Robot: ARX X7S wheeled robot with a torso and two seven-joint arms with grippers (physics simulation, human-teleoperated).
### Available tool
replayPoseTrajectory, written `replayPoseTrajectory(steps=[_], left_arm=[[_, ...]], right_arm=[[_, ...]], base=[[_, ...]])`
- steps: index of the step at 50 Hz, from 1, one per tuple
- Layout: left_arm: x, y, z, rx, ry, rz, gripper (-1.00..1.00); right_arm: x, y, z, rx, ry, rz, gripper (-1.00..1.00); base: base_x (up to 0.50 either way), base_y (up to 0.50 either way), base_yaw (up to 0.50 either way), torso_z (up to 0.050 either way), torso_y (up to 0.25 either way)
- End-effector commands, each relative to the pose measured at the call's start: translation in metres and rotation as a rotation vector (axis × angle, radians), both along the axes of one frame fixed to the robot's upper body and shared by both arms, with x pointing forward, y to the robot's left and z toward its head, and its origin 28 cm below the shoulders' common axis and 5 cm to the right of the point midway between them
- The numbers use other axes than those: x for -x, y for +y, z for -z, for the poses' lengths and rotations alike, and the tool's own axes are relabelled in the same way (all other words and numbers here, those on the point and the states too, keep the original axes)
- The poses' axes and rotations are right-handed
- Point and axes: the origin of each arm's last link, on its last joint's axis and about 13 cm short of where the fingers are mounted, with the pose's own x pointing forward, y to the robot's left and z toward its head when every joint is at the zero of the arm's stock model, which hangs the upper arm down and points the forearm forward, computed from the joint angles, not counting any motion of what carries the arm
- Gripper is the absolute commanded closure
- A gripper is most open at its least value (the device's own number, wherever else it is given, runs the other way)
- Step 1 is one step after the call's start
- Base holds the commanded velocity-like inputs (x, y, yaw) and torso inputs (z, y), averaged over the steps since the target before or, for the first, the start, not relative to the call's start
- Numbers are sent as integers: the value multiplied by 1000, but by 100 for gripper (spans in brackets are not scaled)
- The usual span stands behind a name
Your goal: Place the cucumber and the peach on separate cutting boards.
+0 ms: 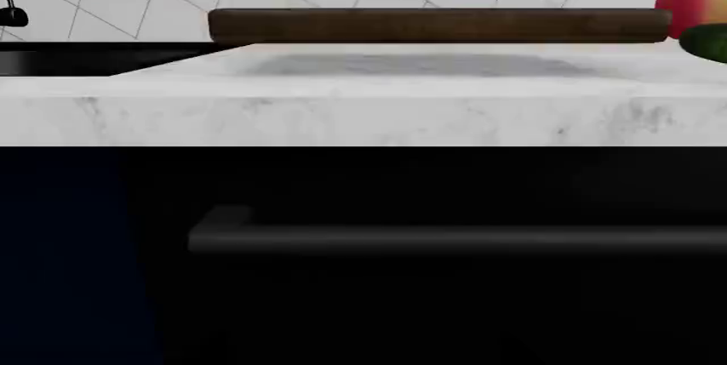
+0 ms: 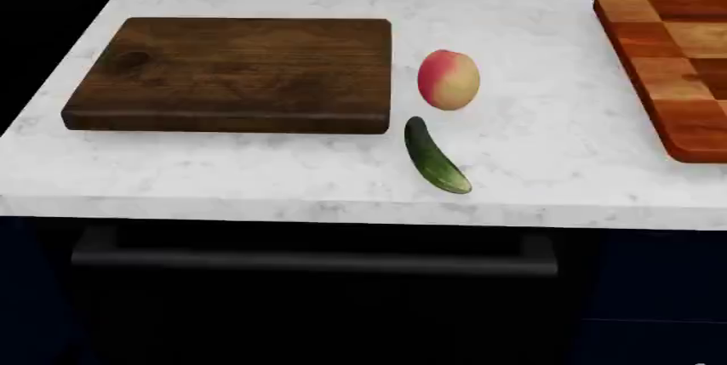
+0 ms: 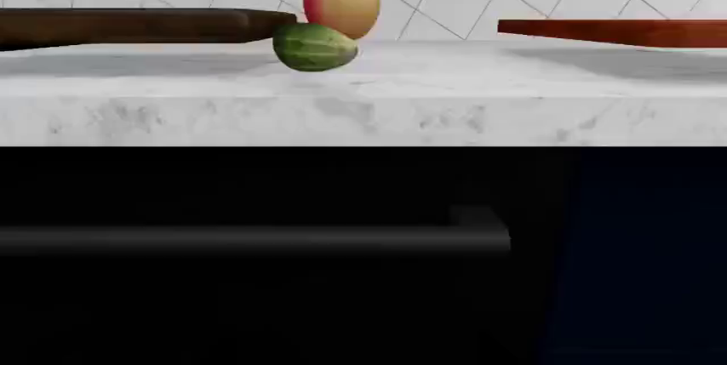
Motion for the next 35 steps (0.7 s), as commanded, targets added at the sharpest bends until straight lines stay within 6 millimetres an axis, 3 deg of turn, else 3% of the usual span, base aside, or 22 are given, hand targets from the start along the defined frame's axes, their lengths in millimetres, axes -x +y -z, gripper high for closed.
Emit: replayPoseTrajectory(steps=[1,19,20,21,26,35], left_arm=[[-2,0,1,0,0,0,-100],[3,0,3,-11,9,-1,-100],[-9,1,-8,160,-53,36,-100],[2,1,4,-19,19,-4,-100],[-16,2,5,65,32,-21,-100],[-16,1,6,32,35,-9,-100]], right_arm=[[1,-2,-1,0,0,0,-100],[0,0,0,5,-9,5,-100],[6,-3,-6,13,-59,-55,-100],[0,0,0,4,-9,4,-100],[-1,-1,-1,0,-9,7,-100],[-1,-1,-1,7,-3,5,-100]], base=[[0,0,0,0,0],[0,0,0,0,0],[48,6,0,0,0],[0,0,0,0,0],[0,0,0,0,0],[0,0,0,0,0]])
